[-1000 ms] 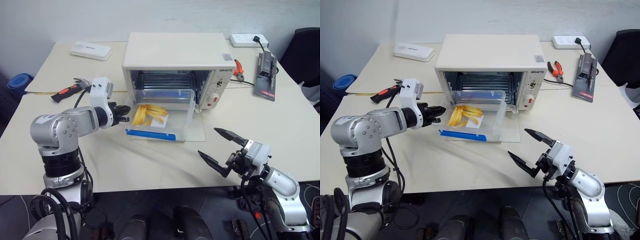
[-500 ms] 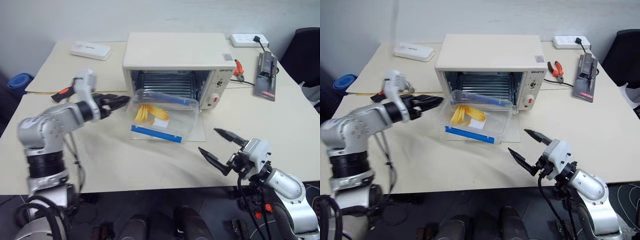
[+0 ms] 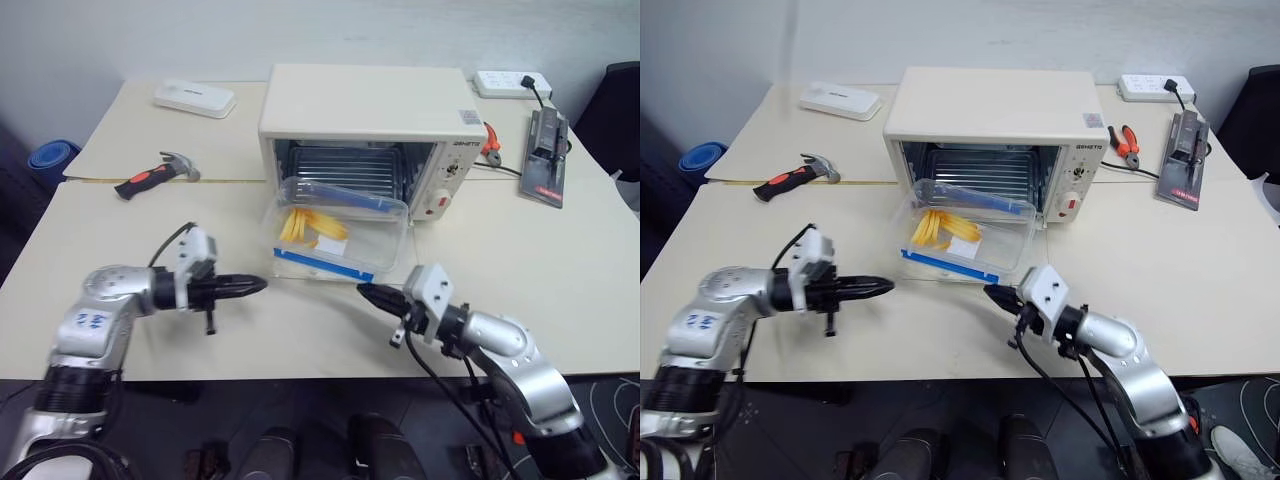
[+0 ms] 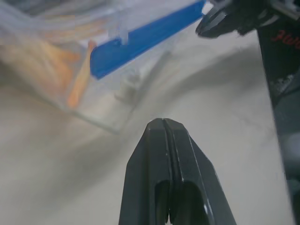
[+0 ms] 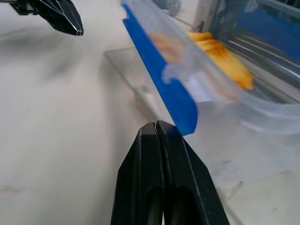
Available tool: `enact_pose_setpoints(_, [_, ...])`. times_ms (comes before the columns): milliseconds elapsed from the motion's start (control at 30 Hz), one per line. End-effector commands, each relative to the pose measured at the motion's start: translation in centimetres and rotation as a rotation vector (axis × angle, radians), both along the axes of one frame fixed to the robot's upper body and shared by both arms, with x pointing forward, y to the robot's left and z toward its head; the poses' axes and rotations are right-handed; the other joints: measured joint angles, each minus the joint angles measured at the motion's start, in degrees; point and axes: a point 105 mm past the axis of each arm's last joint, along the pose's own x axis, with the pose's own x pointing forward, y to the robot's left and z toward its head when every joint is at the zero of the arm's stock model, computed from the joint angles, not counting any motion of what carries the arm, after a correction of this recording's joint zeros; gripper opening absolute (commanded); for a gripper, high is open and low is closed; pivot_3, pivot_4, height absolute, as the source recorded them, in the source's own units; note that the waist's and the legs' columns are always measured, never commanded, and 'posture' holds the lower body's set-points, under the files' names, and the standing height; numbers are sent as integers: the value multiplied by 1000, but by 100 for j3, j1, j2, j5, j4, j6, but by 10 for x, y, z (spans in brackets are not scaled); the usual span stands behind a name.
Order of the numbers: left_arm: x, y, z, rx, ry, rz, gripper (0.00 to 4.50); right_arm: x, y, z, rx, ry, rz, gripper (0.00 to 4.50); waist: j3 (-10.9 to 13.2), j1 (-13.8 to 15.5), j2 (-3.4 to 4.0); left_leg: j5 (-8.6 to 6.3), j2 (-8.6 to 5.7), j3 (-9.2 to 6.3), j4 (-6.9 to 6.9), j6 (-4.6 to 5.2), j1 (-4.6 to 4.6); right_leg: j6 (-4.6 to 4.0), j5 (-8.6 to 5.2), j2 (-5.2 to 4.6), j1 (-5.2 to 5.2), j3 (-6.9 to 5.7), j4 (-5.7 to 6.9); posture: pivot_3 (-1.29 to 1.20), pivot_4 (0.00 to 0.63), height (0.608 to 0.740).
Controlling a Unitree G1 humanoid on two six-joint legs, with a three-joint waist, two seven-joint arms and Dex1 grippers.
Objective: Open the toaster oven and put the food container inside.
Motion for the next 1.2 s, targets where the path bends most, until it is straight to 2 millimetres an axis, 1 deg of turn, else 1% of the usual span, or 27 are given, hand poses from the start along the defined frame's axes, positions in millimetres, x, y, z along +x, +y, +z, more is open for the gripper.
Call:
enact_pose_setpoints(33, [32, -5, 15, -102, -55, 176, 0, 27, -6, 14, 8, -74, -79, 38, 0, -7, -1, 0, -1, 4, 3, 0, 0, 0, 0, 1, -3, 0, 3, 0, 150, 740])
enact_pose_setpoints(133, [51, -14, 24, -205, -73, 274, 0, 45, -5, 19, 14, -107, -107, 38, 0, -29, -2, 1, 0, 4, 3, -2, 0, 0, 0, 3, -8, 0, 9, 0, 150, 740])
enact_pose_setpoints(200, [60, -17, 28, -239, -89, 320, 0, 55, -3, 22, 21, -125, -121, 38, -1, -58, -3, 0, 1, 4, 2, -3, 0, 0, 0, 4, -10, -1, 12, 0, 150, 740])
enact_pose_setpoints(300, [69, -22, 31, -271, -103, 361, 0, 70, -1, 28, 36, -154, -159, 38, -1, -128, -3, 1, 1, 4, 2, -5, 0, 0, 0, 4, -12, -2, 13, 0, 150, 740])
enact_pose_setpoints(367, [78, -25, 33, -270, -131, 394, 0, 84, -1, 34, 46, -181, -203, 38, -1, -151, -3, 2, 0, 4, 3, -6, 0, 0, 0, 3, -12, -2, 15, 0, 150, 740])
enact_pose_setpoints(467, [89, -25, 39, -301, -174, 443, 0, 101, -1, 39, 49, -215, -263, 38, -1, -161, -3, 3, 0, 4, 4, -7, 0, 0, 0, 3, -13, -3, 18, 0, 150, 740])
enact_pose_setpoints(533, [89, -27, 42, -316, -205, 421, 0, 108, 0, 43, 68, -226, -289, 38, -1, -169, -3, 3, 0, 4, 4, -8, 0, 0, 0, 3, -14, -3, 18, 0, 150, 740])
enact_pose_setpoints(600, [82, -26, 43, -318, -234, 360, 0, 109, 5, 47, 95, -219, -275, 38, -1, -191, -3, 3, 0, 5, 1, -8, 0, 0, 0, 3, -16, -3, 18, 0, 150, 740])
enact_pose_setpoints(667, [72, -14, 42, -302, -234, 314, 0, 102, 7, 53, 123, -210, -236, 38, -1, -235, -2, 2, 0, 4, 0, -8, -1, 0, 0, 2, -17, -4, 20, 0, 150, 740])
enact_pose_setpoints(700, [66, -5, 42, -289, -231, 288, 179, 96, 5, 55, 137, -199, -208, 13, -2, -273, -2, 2, 0, 4, -1, -8, -1, 0, 0, 2, -17, -4, 26, 0, 150, 740])
enact_pose_setpoints(767, [57, 4, 43, -283, -219, 244, 568, 87, 3, 58, 149, -186, -172, 0, -1, -313, -2, 2, 3, 2, -6, -8, -2, 0, 0, 3, -17, -4, 33, 0, 150, 740])
enact_pose_setpoints(833, [35, 24, 46, -221, -214, 160, 1133, 65, -9, 63, 161, -169, -107, 0, -1, -302, -1, 2, 4, 0, -6, -8, -3, 0, 0, 3, -18, -5, 32, 0, 150, 740])
enact_pose_setpoints(900, [14, 45, 51, -169, -196, 90, 1741, 48, -25, 64, 151, -154, -78, 0, 0, -301, 1, 0, 5, -4, -11, -7, -7, 0, 0, 2, -18, -5, 30, 0, 150, 740])
enact_pose_setpoints(967, [-8, 70, 51, -66, -162, 6, 2343, 36, -51, 48, 82, -92, -63, 0, 1, -282, 1, -2, 4, -4, -8, -4, -8, 0, 0, 2, -15, -4, 22, 0, 150, 740])
enact_pose_setpoints(1000, [-14, 79, 51, -27, -143, -13, 2598, 33, -62, 38, 46, -59, -62, 0, 1, -279, 1, -3, 3, -4, -4, -2, -8, 0, 0, 0, -14, -5, 2, 0, 150, 740])
enact_pose_setpoints(1033, [-17, 86, 55, -28, -118, -11, 2760, 31, -73, 27, 12, -27, -65, 0, 1, -264, 2, -4, 4, -3, -6, -2, -7, 0, 0, 1, -8, -5, -7, 0, 150, 740])
enact_pose_setpoints(1067, [-19, 88, 62, -68, -111, -34, 3034, 31, -82, 16, -39, -2, -72, 0, 1, -231, 2, -5, 3, -3, -7, 2, -3, 0, 0, 0, -1, -4, -10, 0, 150, 740])
enact_pose_setpoints(1100, [-21, 92, 67, -84, -130, -52, 3249, 30, -88, 5, -105, 11, -52, 0, 2, -203, 3, -4, 2, -2, -4, 4, -2, 0, 0, -2, 2, -5, -11, 0, 150, 740])
enact_pose_setpoints(1133, [-23, 95, 67, -68, -127, -71, 3424, 30, -92, -2, -145, 19, -34, 0, 2, -182, 3, -4, 1, 0, -3, 7, -1, 0, 0, -3, 4, -3, -11, 0, 150, 740])
enact_pose_setpoints(1167, [-25, 96, 64, -51, -119, -89, 3740, 31, -94, -7, -167, 27, -25, 0, 2, -157, 3, -4, -1, 2, -2, 8, 0, 0, 0, -4, 5, -3, -11, 0, 150, 740])
enact_pose_setpoints(1200, [-25, 97, 63, -39, -109, -99, 3958, 34, -95, -12, -169, 36, -23, 0, 2, -157, 4, -4, -1, 5, 0, 8, 1, 0, 0, -4, 5, -2, -9, 0, 150, 740])
